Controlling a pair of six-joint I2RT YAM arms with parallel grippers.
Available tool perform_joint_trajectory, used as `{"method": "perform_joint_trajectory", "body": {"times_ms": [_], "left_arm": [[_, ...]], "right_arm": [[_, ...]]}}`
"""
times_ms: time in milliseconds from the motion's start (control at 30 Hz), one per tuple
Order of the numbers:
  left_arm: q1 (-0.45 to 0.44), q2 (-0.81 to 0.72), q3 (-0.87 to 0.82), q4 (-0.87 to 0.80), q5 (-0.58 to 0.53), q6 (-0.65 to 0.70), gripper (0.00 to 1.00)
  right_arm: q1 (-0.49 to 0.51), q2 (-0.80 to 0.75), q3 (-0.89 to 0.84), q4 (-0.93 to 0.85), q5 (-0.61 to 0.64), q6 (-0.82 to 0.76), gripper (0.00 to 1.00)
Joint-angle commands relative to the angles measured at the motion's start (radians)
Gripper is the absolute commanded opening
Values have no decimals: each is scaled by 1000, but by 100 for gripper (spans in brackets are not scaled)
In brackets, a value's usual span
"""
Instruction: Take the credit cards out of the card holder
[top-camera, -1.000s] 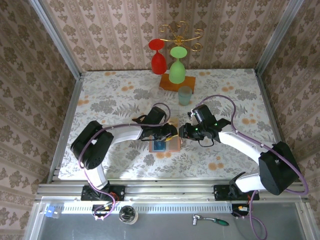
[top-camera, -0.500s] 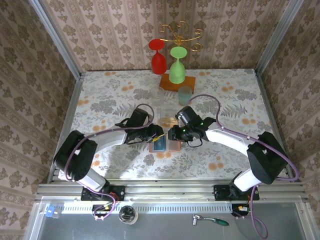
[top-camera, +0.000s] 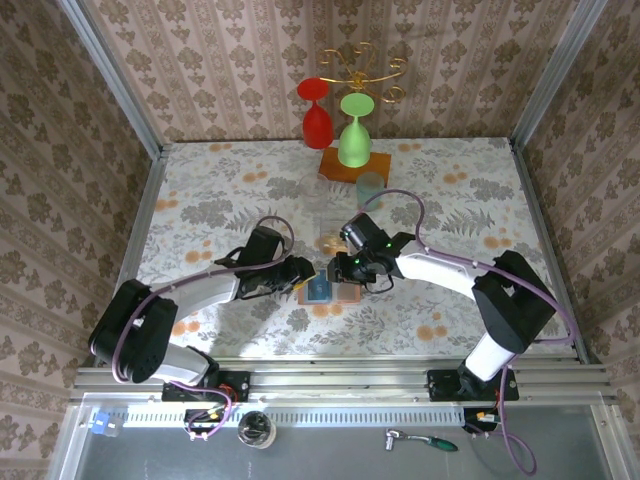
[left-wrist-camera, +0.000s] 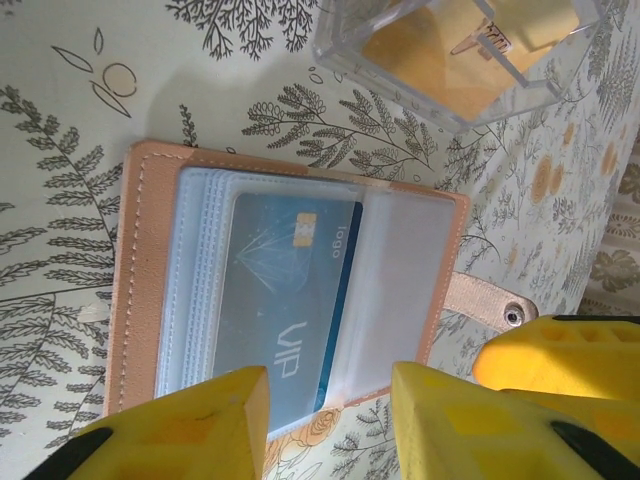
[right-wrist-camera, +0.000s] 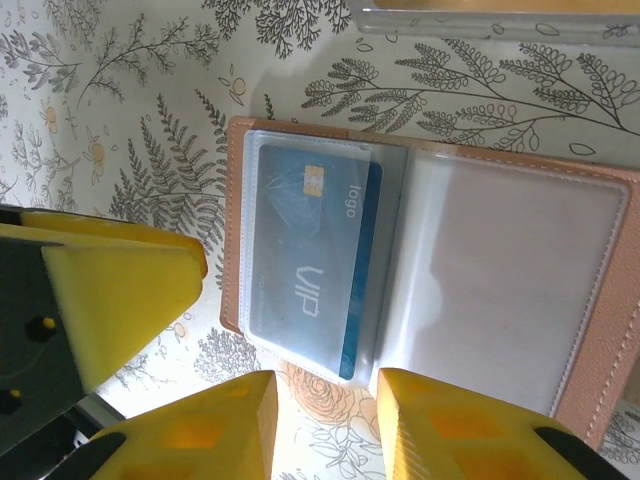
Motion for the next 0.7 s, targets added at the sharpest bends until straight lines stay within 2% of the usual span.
{"method": "perform_joint_trajectory", "body": {"times_ms": [0,667], "left_arm": [[8,29,4,6,1,16,36],[45,114,-8,14,15,62,20]], "right_arm": [[4,26,24,22,-15,8,34],[6,145,74,60,-58,23,33]]}}
